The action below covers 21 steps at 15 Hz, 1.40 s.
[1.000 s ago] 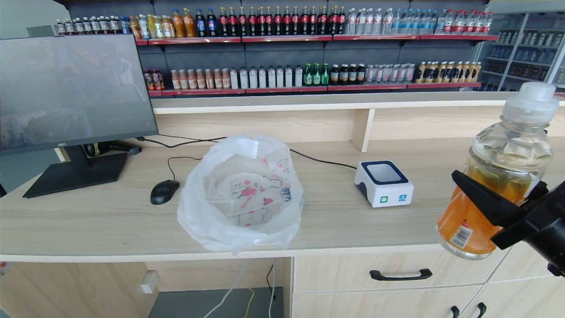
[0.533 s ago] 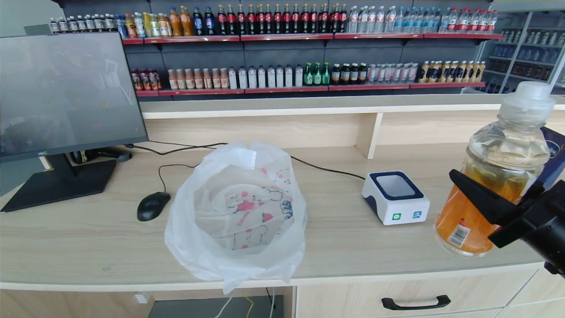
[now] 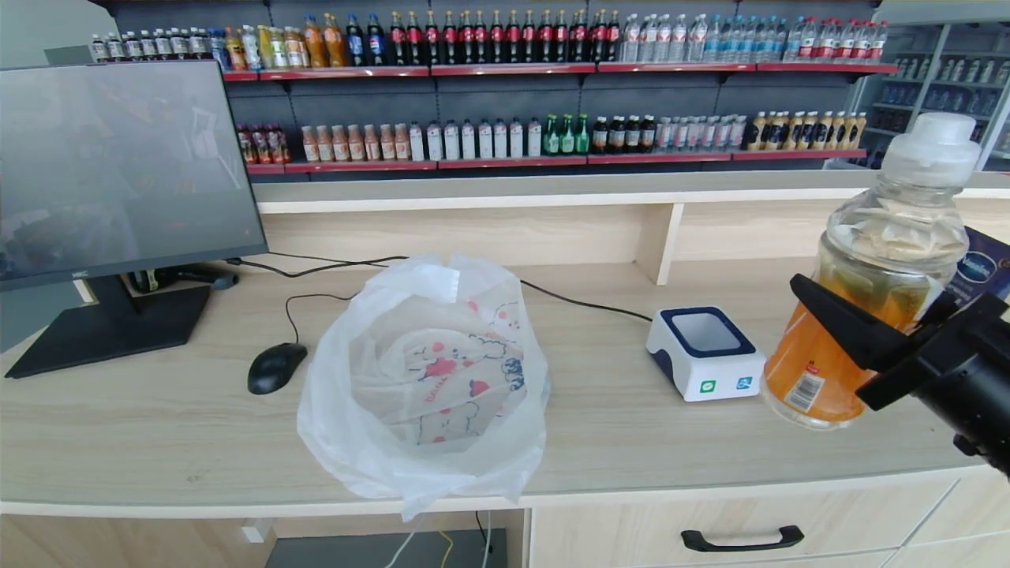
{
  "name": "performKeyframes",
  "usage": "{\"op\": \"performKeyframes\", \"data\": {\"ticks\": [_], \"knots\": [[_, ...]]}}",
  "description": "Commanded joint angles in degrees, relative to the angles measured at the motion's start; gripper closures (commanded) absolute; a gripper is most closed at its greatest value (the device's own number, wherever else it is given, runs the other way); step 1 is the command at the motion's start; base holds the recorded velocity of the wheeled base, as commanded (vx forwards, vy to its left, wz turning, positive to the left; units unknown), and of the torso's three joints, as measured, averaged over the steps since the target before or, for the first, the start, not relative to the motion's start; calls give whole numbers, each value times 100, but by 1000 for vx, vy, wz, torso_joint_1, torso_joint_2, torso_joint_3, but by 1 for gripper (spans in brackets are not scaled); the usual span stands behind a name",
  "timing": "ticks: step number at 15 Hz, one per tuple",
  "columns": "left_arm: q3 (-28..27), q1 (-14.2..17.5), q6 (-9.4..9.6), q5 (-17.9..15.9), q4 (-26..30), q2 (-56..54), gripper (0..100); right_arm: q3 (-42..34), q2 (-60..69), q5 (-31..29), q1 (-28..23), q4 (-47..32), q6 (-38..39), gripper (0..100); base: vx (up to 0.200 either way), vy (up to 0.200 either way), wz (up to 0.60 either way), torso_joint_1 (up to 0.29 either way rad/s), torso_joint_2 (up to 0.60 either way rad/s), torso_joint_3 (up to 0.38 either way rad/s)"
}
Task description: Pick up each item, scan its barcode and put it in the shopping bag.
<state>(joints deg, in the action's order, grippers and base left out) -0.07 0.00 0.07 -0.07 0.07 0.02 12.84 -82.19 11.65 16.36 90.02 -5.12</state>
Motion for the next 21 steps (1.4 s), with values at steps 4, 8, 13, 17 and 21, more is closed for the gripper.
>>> {"op": "performKeyframes", "data": {"ticks": [4, 8, 13, 17, 21], "knots": [[7, 0, 1, -1, 1, -2, 0, 1318, -1361, -216, -36, -2, -754, 100, 0, 0, 0, 0, 0, 0], [-1, 0, 1, -1, 1, -2, 0, 2399, -2091, -181, -107, -2, -1633, 100, 0, 0, 0, 0, 0, 0], [-1, 0, 1, -1, 1, -2, 0, 2575, -2258, 795, -467, -2, -2353, 100, 0, 0, 0, 0, 0, 0], [-1, 0, 1, -1, 1, -2, 0, 2627, -2363, 2007, -854, -2, -2925, 100, 0, 0, 0, 0, 0, 0], [-1, 0, 1, -1, 1, -2, 0, 3014, -2592, 2482, -933, -2, -3179, 100, 0, 0, 0, 0, 0, 0]]}}
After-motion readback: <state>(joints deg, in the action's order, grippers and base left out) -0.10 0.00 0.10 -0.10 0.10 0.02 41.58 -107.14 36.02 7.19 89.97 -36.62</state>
